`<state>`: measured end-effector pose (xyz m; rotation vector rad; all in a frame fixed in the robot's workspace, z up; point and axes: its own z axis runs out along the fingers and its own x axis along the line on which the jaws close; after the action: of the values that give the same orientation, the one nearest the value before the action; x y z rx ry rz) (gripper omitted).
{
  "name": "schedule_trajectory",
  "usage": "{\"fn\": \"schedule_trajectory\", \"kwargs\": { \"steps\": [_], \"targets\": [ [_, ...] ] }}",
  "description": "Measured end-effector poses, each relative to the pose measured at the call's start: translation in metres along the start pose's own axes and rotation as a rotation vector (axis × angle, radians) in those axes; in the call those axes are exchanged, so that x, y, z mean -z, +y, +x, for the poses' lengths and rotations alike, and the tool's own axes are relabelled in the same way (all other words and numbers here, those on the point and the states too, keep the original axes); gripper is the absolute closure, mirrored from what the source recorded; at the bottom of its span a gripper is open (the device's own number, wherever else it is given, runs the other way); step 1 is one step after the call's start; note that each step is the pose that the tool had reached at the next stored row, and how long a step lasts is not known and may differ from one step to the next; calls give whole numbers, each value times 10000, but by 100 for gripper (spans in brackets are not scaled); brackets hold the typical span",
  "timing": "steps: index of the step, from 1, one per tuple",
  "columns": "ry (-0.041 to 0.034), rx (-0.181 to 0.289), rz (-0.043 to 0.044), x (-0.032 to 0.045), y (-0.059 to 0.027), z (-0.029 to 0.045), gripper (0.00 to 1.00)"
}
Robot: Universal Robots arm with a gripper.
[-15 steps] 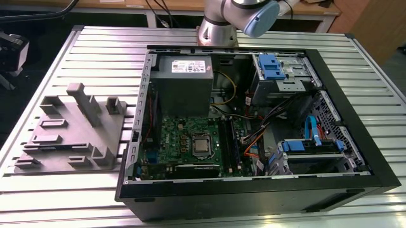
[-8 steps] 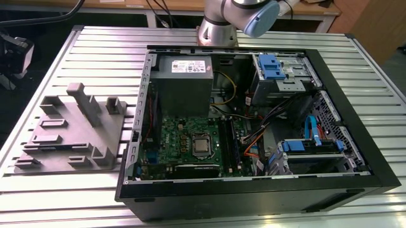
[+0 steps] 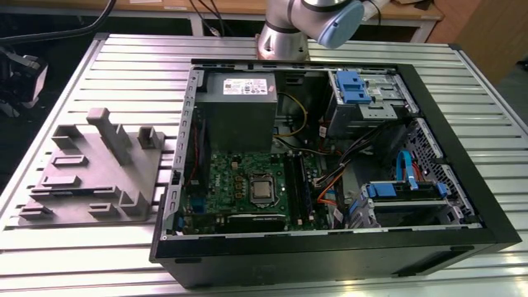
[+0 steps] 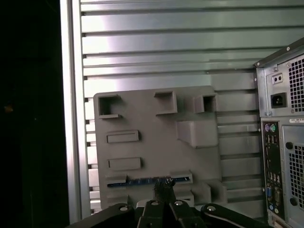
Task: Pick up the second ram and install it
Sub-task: 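Reach for the second ram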
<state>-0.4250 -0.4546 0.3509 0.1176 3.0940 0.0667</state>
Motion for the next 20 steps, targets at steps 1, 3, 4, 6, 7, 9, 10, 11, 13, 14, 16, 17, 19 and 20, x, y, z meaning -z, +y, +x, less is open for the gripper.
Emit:
{"fn": "schedule_trajectory", "kwargs": {
  "steps": [1, 3, 4, 6, 7, 9, 10, 11, 13, 14, 16, 17, 19, 20],
  "targets": [
    [2, 0, 0, -10, -7, 0, 90],
    [11, -1, 3, -33, -21, -2, 90],
    [17, -1, 2, -46, -28, -3, 90],
    [31, -3, 5, -68, -46, -4, 90],
    [39, -4, 5, -79, -58, -5, 90],
    [52, -5, 5, -100, -82, -9, 90],
    [60, -6, 5, -112, -92, -11, 90],
    [68, -7, 6, -123, -100, -13, 90],
    [84, -8, 7, -147, -111, -19, 90],
    [90, -8, 9, -158, -114, -21, 90],
    [97, -9, 10, -186, -118, -25, 90],
    [98, -9, 9, -202, -120, -26, 90],
    [98, -9, 9, -231, -122, -26, 90],
    [99, -8, 9, -245, -123, -27, 90]
  ]
}}
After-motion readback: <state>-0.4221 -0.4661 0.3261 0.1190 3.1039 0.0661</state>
